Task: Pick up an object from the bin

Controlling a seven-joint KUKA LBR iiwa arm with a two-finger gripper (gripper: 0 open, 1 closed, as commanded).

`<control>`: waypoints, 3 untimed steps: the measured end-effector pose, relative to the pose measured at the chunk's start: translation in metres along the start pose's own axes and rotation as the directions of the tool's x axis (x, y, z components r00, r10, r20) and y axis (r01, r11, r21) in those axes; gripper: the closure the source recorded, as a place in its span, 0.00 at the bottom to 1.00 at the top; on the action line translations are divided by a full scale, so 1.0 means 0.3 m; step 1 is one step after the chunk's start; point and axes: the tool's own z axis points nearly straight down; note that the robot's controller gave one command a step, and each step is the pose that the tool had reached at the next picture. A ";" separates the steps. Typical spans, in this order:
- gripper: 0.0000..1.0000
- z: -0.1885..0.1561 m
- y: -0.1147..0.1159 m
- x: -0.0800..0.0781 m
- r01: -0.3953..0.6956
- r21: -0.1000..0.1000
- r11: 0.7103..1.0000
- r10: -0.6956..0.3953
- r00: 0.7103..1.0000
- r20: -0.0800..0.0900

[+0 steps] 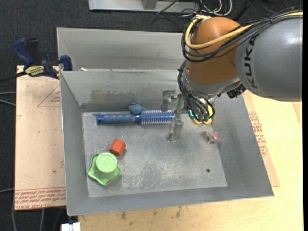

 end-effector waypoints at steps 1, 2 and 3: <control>0.00 0.448 0.011 -0.150 0.071 -0.001 0.997 -0.071 0.997 0.020; 0.00 0.395 -0.005 0.016 0.213 0.001 0.977 -0.213 0.977 0.008; 0.00 0.204 0.187 -0.158 -0.005 -0.004 1.000 0.005 1.000 0.017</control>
Offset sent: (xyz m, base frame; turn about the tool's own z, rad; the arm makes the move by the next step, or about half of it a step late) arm 0.0400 0.0024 -0.1362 -0.0730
